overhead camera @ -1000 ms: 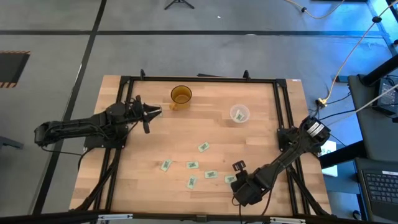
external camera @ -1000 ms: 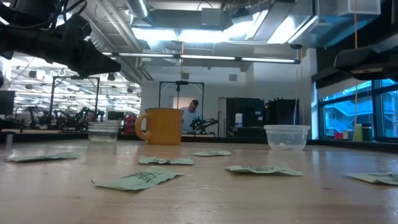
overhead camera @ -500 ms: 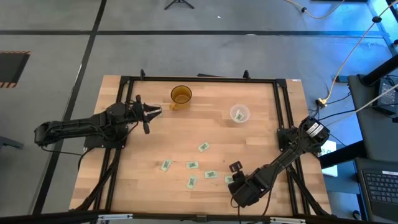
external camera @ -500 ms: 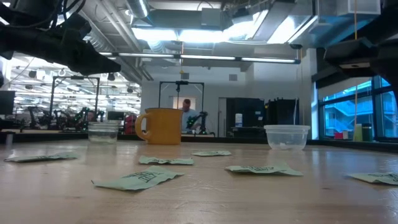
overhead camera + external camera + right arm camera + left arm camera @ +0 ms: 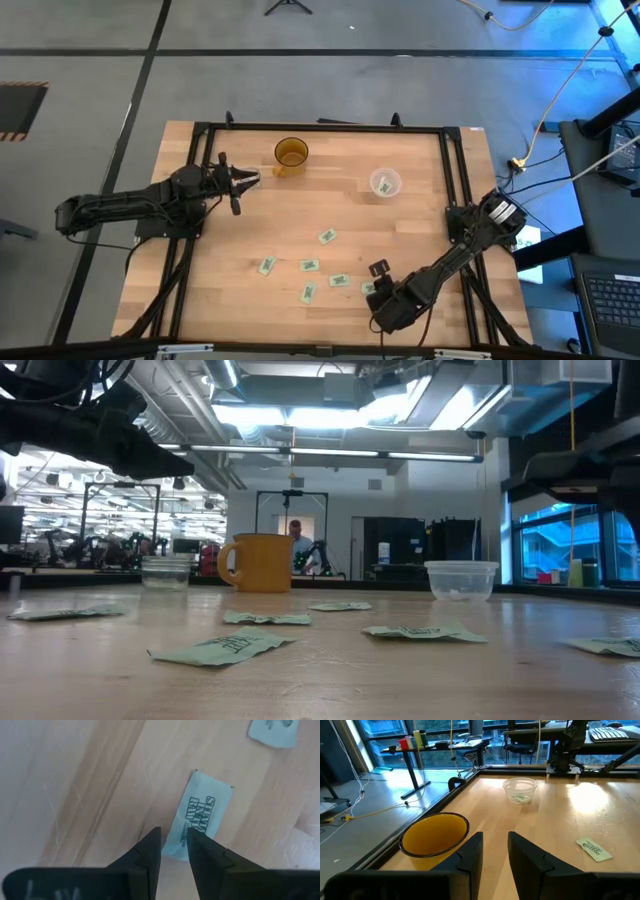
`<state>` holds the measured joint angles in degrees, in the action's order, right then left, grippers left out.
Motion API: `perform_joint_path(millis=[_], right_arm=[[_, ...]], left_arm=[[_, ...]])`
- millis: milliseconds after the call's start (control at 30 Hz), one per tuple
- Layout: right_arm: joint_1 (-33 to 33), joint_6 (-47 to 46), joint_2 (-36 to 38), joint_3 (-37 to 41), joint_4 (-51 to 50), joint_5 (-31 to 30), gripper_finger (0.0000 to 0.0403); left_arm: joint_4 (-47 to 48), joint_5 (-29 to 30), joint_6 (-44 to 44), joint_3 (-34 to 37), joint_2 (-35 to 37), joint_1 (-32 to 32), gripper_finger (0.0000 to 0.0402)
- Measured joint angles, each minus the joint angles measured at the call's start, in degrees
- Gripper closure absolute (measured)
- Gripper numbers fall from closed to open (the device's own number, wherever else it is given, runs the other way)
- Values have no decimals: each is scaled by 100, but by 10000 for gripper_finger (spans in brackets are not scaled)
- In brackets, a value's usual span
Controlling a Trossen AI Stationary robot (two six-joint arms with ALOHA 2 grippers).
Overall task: Pick and place Stevia / Truvia into bins
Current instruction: Put the stevia packet into the transparent container
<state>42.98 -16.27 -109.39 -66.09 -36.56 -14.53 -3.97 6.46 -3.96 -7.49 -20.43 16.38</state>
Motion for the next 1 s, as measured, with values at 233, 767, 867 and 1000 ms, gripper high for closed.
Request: perform_joint_path(millis=[233, 767, 867, 1000], right_arm=[[7, -18, -128, -28, -138, -33, 304], [4, -20, -156, -13, -160, 37, 347], [6, -20, -156, -13, -159, 46, 363], [7, -20, -157, -11, -160, 46, 382]], left_arm=[[0, -2, 14, 0, 0, 0, 315], [1, 4, 14, 0, 0, -1, 315], [1, 7, 14, 0, 0, 0, 315], [1, 7, 14, 0, 0, 0, 315]])
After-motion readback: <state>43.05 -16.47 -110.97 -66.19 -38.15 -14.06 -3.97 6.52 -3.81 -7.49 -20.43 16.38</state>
